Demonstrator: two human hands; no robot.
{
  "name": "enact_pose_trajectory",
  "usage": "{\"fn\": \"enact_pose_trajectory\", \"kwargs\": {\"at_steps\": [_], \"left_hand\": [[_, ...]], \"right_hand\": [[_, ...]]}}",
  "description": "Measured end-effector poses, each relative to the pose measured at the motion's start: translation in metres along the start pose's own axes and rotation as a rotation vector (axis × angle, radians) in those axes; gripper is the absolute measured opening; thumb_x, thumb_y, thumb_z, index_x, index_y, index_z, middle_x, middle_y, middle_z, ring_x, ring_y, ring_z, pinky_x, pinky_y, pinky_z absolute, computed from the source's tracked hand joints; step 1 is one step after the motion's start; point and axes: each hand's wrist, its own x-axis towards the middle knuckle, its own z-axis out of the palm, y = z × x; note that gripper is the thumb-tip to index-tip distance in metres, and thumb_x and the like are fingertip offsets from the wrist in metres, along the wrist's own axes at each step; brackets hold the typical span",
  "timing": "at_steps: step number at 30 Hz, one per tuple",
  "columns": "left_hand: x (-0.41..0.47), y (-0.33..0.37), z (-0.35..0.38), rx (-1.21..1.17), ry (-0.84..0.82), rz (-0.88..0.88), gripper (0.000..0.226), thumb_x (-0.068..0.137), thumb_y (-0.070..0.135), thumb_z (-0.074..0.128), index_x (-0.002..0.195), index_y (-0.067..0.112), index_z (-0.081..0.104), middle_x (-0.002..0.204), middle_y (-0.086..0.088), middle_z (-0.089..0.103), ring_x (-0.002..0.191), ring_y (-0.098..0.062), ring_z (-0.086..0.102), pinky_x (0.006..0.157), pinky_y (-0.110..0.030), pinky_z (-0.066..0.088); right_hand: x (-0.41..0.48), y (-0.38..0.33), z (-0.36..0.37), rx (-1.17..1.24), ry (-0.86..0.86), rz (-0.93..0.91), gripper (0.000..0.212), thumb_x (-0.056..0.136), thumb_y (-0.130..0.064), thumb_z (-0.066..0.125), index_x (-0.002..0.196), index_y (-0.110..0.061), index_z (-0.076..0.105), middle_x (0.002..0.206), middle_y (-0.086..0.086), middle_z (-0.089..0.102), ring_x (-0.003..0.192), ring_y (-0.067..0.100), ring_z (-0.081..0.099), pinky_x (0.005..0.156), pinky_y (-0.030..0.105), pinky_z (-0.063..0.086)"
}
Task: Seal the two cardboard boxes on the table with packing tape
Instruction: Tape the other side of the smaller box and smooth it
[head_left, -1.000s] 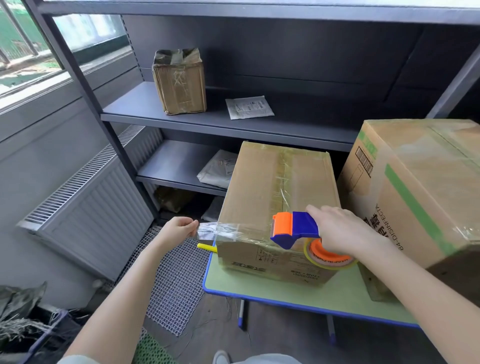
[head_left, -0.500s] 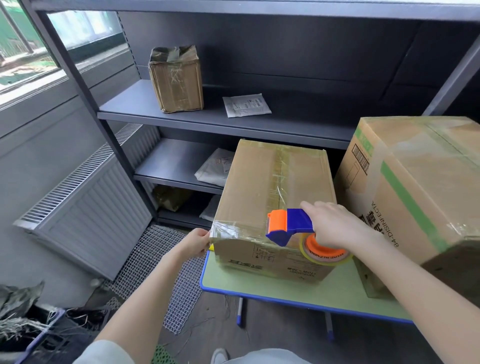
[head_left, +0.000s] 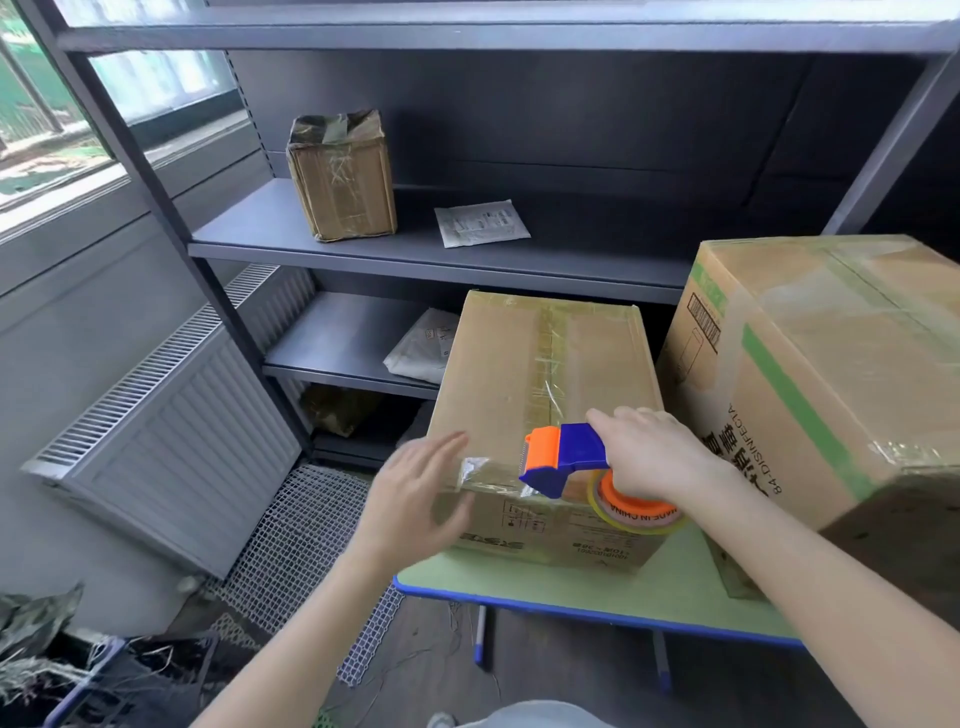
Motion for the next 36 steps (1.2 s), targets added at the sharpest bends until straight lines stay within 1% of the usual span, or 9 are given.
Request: {"fn": "enact_pose_trajectory", "kwargs": {"at_steps": [3,6,8,11,18,23,27,31,36], "left_hand": [[0.007,0.022,0.019,0.187,-0.119,0.051,0.068,0.067,0.043,0.08,0.117,0.0,0.063,0.122,-0.011,0.063,0.113,-0.022,0.06,0.095,-0.041,0.049],[0.012,0.024,0.029,0.31,-0.069,0.101,0.051,0.065,0.018,0.08,0.11,-0.003,0.067,0.114,-0.014,0.067,0.104,-0.025,0.065,0.084,-0.041,0.055],[0.012,0.016,0.029,0.343,-0.048,0.13,0.051,0.061,0.006,0.079,0.11,-0.002,0.067,0.114,-0.014,0.067,0.105,-0.024,0.065,0.086,-0.039,0.054],[0.013,-0.001,0.022,0.391,-0.077,0.135,0.061,0.054,0.008,0.087,0.111,-0.002,0.067,0.115,-0.012,0.066,0.107,-0.022,0.064,0.088,-0.037,0.052],[0.021,-0.041,0.001,0.371,-0.151,0.065,0.066,0.052,0.007,0.09,0.113,-0.003,0.066,0.118,-0.014,0.065,0.107,-0.026,0.063,0.082,-0.044,0.054],[0.02,-0.042,0.004,0.29,-0.177,0.041,0.062,0.059,0.007,0.088,0.115,-0.004,0.064,0.121,-0.014,0.063,0.111,-0.028,0.061,0.086,-0.047,0.052],[0.022,-0.039,0.005,0.26,-0.192,0.043,0.044,0.086,0.027,0.058,0.117,-0.004,0.063,0.122,-0.015,0.062,0.111,-0.03,0.061,0.086,-0.05,0.051],[0.022,-0.039,0.0,0.271,-0.259,0.019,0.068,0.097,0.044,0.017,0.119,-0.003,0.062,0.123,-0.014,0.062,0.113,-0.03,0.059,0.087,-0.051,0.05],[0.021,-0.035,0.0,0.271,-0.242,0.008,0.073,0.098,0.045,0.012,0.119,-0.004,0.061,0.123,-0.015,0.061,0.113,-0.031,0.059,0.09,-0.051,0.048]], "right_hand": [[0.001,-0.001,-0.002,-0.005,-0.022,-0.003,0.042,0.083,-0.015,0.061,0.118,-0.017,0.038,0.115,0.008,0.052,0.108,0.027,0.049,0.075,0.03,0.033],[0.001,-0.001,-0.002,0.009,-0.019,-0.016,0.051,0.083,-0.015,0.061,0.128,-0.02,0.035,0.115,0.008,0.052,0.107,0.026,0.048,0.075,0.03,0.033],[0.003,-0.001,-0.003,0.037,0.008,-0.04,0.069,0.087,-0.013,0.05,0.144,-0.034,0.019,0.101,0.005,0.05,0.093,0.023,0.049,0.071,0.028,0.033],[0.009,-0.01,-0.007,0.081,0.045,-0.085,0.077,0.09,-0.01,0.032,0.139,-0.058,-0.003,0.078,-0.001,0.037,0.065,0.015,0.038,0.058,0.028,0.028],[0.042,-0.047,-0.016,0.113,0.019,-0.125,0.077,0.087,-0.006,0.032,0.139,-0.058,0.013,0.074,-0.003,0.03,0.075,0.023,0.042,0.06,0.031,0.031],[0.043,-0.032,-0.012,0.123,-0.014,-0.144,0.078,0.086,-0.007,0.032,0.138,-0.061,0.011,0.078,-0.003,0.037,0.069,0.02,0.043,0.052,0.029,0.029],[0.04,-0.026,-0.015,0.084,0.0,-0.172,0.076,0.086,-0.01,0.033,0.137,-0.062,0.01,0.077,-0.005,0.036,0.063,0.014,0.038,0.05,0.027,0.027],[0.025,0.006,-0.017,0.066,-0.067,-0.124,0.08,0.082,-0.008,0.033,0.134,-0.065,0.011,0.079,-0.006,0.04,0.066,0.016,0.046,0.052,0.029,0.036],[0.008,0.011,-0.008,0.146,-0.055,-0.117,0.082,0.082,-0.007,0.032,0.133,-0.067,0.008,0.083,-0.003,0.042,0.073,0.019,0.05,0.056,0.029,0.039]]}}
